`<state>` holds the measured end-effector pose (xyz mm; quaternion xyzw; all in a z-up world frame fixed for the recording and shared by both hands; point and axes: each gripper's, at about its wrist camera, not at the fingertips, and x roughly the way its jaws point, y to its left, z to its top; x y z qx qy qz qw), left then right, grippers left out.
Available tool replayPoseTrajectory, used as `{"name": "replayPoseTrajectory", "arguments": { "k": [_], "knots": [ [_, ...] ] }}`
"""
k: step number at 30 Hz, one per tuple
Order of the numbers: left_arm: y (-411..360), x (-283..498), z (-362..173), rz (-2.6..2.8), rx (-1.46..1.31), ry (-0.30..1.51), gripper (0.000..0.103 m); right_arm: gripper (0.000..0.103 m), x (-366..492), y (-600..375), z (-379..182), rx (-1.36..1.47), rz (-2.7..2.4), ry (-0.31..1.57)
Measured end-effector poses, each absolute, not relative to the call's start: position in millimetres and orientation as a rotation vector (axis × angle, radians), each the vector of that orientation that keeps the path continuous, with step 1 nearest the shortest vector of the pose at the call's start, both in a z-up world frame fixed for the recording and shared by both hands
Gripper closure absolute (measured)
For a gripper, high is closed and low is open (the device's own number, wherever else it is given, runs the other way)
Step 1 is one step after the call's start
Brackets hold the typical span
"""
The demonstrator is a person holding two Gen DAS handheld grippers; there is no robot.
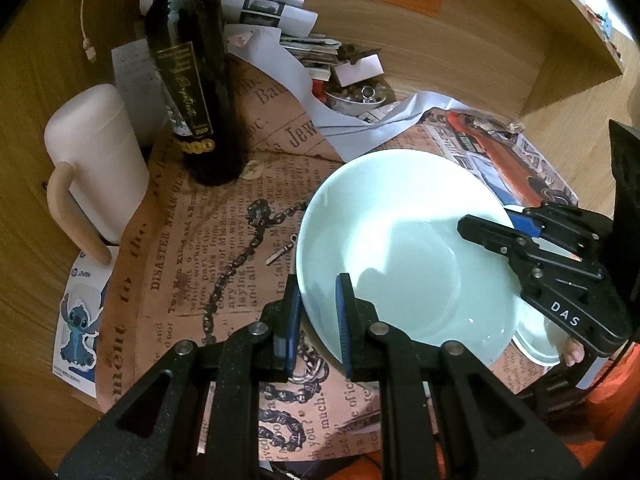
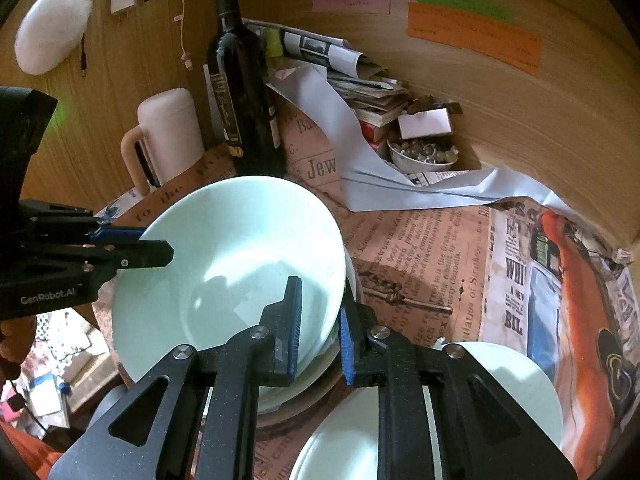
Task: Organize plates and bowls
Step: 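Carry the mint green bowl with both grippers over the bowl stack, then lower the mint green bowl onto the white dotted bowl and open both grippers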
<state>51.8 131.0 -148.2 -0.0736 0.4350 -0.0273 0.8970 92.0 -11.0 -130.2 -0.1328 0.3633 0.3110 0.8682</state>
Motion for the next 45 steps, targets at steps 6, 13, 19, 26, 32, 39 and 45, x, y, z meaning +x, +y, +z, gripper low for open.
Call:
{"name": "replayPoseTrajectory", "arguments": {
  "k": [6, 13, 19, 26, 32, 39, 45],
  "knots": [
    [131.2, 50.7, -146.3, -0.045, -0.126, 0.885, 0.087, 0.086, 91.5, -9.4, -129.9, -0.286, 0.644, 0.755],
    [135.1, 43.4, -132.1, -0.038, -0.129, 0.830, 0.086, 0.075, 90.7, -5.7, -123.3, -0.324, 0.609, 0.713],
    [140.7, 39.2, -121.4, -0.038, -0.147, 0.799, 0.084, 0.065, 92.0, -8.9, -123.2, -0.314, 0.602, 0.712],
    [149.1, 34.3, -128.6, -0.028, -0.180, 0.802, 0.049, 0.045, 92.9, -24.9, -119.3, -0.263, 0.590, 0.723],
    [149.2, 34.5, -144.1, -0.064, -0.222, 0.851, 0.043, 0.044, 97.3, -28.6, -128.5, -0.217, 0.623, 0.814],
    [141.6, 37.9, -166.0, -0.112, -0.254, 0.915, 0.042, 0.043, 100.8, -27.4, -138.0, -0.179, 0.661, 0.904],
    [134.2, 40.5, -171.9, -0.154, -0.260, 0.925, 0.042, 0.043, 102.3, -24.3, -143.8, -0.171, 0.675, 0.938]
  ]
}}
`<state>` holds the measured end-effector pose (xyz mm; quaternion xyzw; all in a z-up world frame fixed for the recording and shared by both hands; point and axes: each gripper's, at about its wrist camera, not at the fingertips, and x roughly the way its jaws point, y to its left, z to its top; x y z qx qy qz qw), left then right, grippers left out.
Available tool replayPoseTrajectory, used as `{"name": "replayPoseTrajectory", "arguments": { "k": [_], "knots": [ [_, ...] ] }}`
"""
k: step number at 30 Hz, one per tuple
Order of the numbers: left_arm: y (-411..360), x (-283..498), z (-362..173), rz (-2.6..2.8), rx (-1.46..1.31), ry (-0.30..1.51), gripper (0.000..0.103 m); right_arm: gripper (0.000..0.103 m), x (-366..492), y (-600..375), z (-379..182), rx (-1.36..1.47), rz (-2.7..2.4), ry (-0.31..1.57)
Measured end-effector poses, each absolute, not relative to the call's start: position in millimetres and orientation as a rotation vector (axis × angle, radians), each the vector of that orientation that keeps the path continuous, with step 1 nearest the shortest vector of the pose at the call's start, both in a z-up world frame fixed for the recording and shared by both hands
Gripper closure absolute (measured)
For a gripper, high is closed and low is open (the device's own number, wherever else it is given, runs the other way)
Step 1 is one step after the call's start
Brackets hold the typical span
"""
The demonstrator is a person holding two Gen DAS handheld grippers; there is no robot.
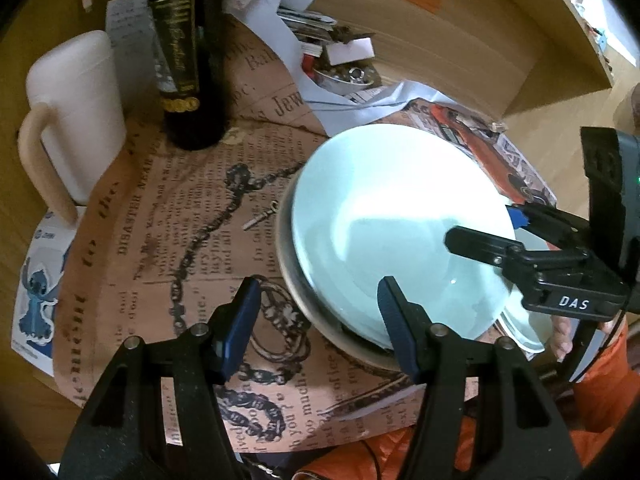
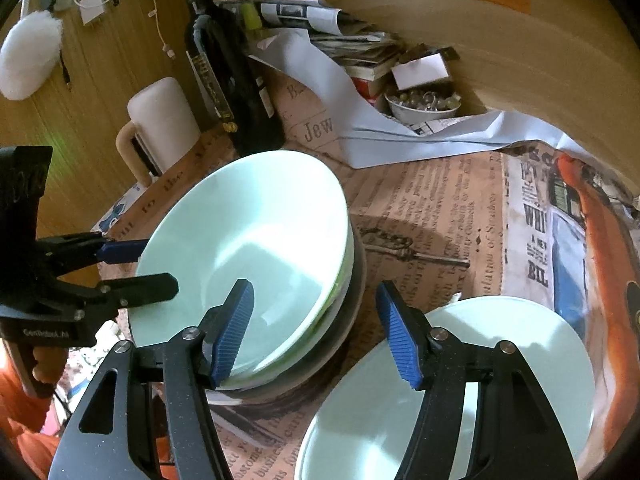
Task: Organize plates and bowls
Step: 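Lower the mint green bowl onto the white dotted bowl and open both grippers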
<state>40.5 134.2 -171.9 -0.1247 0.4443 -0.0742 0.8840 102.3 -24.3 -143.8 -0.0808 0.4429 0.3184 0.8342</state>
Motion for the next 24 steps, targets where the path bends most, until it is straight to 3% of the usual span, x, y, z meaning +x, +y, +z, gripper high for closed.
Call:
{"name": "replayPoseTrajectory", "arguments": {
  "k": [4, 7, 10, 13, 24],
  "knots": [
    [131.7, 41.4, -174.1, -0.177, -0.265, 0.927, 0.044, 0.043, 104.6, -23.3, -148.6, -0.163, 0.688, 0.961],
    [131.6, 43.5, -175.8, -0.196, -0.279, 0.928, 0.054, 0.043, 106.1, -23.0, -150.5, -0.155, 0.690, 0.968],
    [132.6, 45.0, -177.2, -0.198, -0.294, 0.929, 0.056, 0.045, 108.4, -23.8, -152.0, -0.139, 0.696, 0.979],
    [134.2, 45.9, -177.6, -0.197, -0.305, 0.928, 0.058, 0.053, 108.7, -23.9, -152.7, -0.134, 0.706, 0.979],
    [123.6, 41.9, -176.0, -0.113, -0.258, 0.904, 0.060, 0.055, 102.7, -20.2, -150.6, -0.175, 0.661, 0.945]
  ]
}}
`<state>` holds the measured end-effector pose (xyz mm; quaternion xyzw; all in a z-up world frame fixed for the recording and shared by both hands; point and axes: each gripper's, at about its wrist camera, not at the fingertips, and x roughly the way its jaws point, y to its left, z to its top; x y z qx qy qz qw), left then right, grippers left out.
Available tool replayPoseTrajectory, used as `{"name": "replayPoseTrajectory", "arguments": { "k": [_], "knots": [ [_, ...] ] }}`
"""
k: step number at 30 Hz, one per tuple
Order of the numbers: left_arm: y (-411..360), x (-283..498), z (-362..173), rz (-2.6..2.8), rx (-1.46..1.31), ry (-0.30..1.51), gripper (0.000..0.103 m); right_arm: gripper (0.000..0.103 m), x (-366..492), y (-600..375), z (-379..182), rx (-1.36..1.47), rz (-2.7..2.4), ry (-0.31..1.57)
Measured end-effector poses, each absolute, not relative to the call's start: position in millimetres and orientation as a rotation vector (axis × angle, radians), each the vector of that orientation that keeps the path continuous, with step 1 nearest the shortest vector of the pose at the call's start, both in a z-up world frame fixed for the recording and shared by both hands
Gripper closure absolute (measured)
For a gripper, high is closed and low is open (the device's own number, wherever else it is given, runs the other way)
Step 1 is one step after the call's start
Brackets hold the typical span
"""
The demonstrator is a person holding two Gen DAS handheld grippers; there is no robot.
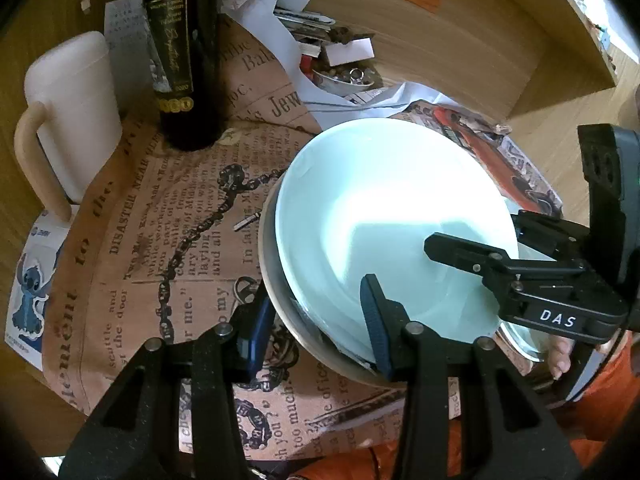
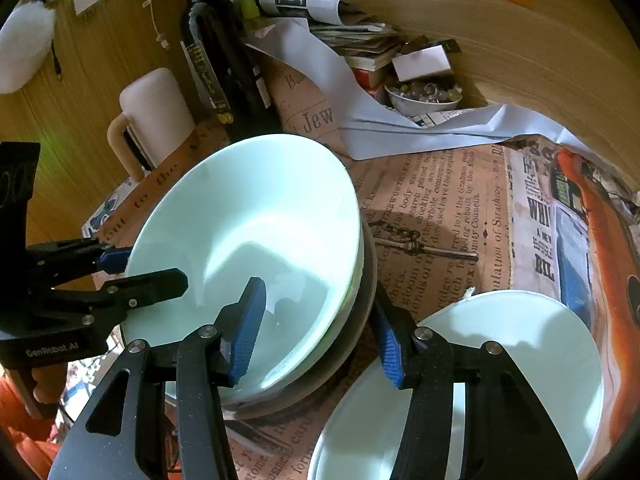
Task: Organize plates and bowls
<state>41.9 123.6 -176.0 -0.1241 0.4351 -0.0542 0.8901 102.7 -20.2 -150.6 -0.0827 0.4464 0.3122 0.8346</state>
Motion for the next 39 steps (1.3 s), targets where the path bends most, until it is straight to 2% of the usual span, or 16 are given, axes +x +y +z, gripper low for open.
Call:
{"name": "replayPoseTrajectory", "arguments": {
  "k": [15, 39],
  "knots": [
    [126.7, 45.6, -170.8, -0.089, -0.294, 0.889, 0.060, 0.062, 101.7, -22.9, -147.7, -0.130, 0.648, 0.925],
    [100.6, 52.7, -135.9, -0.133, -0.235, 0.779, 0.060, 0.063, 97.1, -59.3, -114.0, -0.050, 0.594, 0.824]
  ]
}}
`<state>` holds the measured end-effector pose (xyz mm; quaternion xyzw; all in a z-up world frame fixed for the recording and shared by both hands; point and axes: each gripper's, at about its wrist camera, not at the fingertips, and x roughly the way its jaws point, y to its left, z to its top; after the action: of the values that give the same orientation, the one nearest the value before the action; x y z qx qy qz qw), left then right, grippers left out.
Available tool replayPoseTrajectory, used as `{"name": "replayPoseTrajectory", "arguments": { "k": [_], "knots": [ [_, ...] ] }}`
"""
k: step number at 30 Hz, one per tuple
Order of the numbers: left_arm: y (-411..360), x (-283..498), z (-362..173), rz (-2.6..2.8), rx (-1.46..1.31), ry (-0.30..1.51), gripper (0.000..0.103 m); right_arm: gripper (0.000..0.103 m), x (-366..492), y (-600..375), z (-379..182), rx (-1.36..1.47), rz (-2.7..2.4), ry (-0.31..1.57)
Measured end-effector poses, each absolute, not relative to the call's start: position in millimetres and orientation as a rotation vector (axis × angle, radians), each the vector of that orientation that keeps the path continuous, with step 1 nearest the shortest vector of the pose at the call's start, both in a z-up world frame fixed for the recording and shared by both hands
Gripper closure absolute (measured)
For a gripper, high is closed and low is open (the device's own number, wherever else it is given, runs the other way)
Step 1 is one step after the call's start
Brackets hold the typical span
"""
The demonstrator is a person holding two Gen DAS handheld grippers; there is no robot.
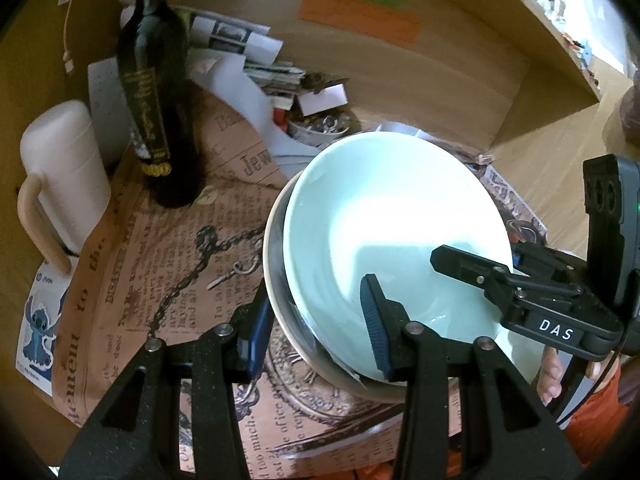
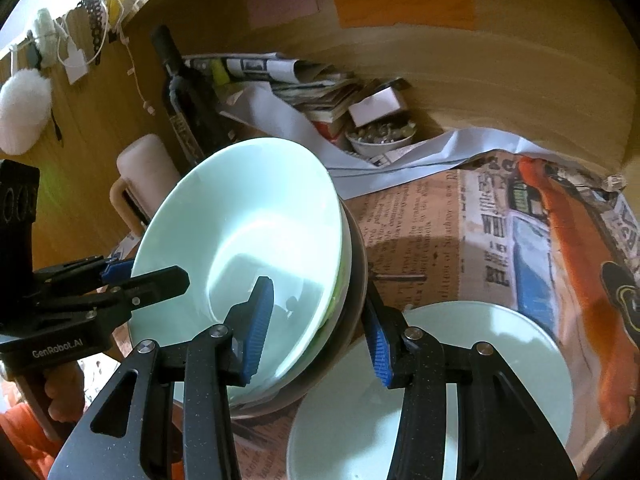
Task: Organize plates and bowls
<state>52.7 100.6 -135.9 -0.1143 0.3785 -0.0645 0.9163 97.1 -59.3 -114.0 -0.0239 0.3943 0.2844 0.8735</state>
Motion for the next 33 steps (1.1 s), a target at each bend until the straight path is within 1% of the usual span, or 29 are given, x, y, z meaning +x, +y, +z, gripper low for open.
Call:
{"name": "replayPoseTrajectory", "arguments": {
  "k": [6, 33],
  "knots": [
    [84.2, 55.0, -127.3, -0.162, -0.206, 0.756, 0.060, 0.063, 93.7, -76.7, -106.3, -0.037, 0.561, 0.798],
    [20.4, 60.3, -113.8, -0.303, -0.141, 0.756, 0.060, 0.063, 64.6, -144.8, -91.9, 0.017, 0.427, 0.740]
  ]
}}
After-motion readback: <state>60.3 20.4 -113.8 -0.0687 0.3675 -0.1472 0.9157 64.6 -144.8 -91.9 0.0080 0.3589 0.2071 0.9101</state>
